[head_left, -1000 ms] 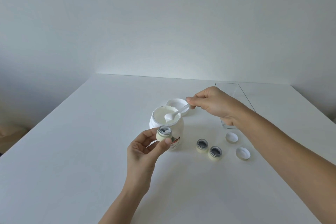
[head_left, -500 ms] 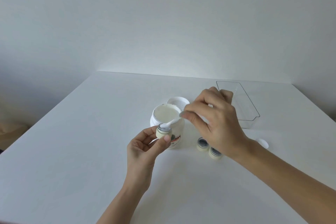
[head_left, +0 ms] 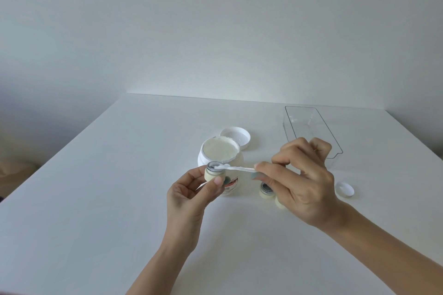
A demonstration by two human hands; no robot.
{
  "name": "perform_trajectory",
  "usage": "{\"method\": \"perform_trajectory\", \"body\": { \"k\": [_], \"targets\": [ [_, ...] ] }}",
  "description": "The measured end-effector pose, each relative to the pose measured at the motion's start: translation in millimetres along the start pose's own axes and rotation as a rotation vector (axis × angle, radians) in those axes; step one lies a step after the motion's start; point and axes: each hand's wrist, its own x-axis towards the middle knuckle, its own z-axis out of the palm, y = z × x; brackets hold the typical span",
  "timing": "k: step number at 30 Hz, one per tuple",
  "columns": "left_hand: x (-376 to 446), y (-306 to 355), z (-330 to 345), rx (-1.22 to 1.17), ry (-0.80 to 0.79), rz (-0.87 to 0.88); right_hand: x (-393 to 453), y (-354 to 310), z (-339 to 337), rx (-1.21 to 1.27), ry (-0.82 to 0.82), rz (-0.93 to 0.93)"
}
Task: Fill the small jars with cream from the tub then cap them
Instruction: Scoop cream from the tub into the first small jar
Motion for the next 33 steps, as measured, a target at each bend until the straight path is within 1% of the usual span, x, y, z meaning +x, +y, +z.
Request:
{"method": "perform_trajectory", "body": {
  "k": [3,8,10,12,15,18,20,21,23,25,27,33],
  "targets": [
    [0.0,0.3,-0.5,0.002,0.003,-0.001,2.7,0.6,-2.5,0.015,0.009,0.075],
    [0.6,-1.0,-1.5,0.008,0.013,-0.011,14.3,6.7,1.4,0.096,0.034,0.361],
    [0.9,-1.5,-2.0,0.019,0.016,-0.014,22.9,11.1,7.1,0.107,-0.017,0.455],
    [1.1,-1.9,-2.2,0.026,0.015,-0.021,31.3,15.6,15.3,0.08,-0.122,0.488],
    [1.5,-2.1,-2.5,0.038,0.019,-0.025,44.5,21.4,32.5,-0.002,-0.355,0.403],
    [1.5,-2.7,-3.2,0.044,0.021,-0.024,57.0,24.0,53.0,-0.135,-0.553,0.227],
    [1.1,-2.7,-3.3,0.048,0.018,-0.023,63.4,24.6,64.8,-0.177,-0.663,0.119],
    [0.9,-2.8,-3.3,0.05,0.015,-0.023,66.0,24.6,69.1,-0.182,-0.713,0.086],
    [0.8,-3.1,-3.3,0.055,0.011,-0.023,70.5,24.0,74.7,-0.17,-0.797,0.087],
    [0.7,-3.1,-3.4,0.056,0.01,-0.023,74.6,23.4,77.1,-0.128,-0.856,0.165],
    [0.6,-3.4,-3.4,0.058,0.01,-0.023,76.9,24.4,77.3,-0.038,-0.885,0.303],
    [0.8,-3.5,-3.1,0.065,0.012,-0.026,75.2,36.4,65.9,0.18,-0.873,0.693]
  ]
}}
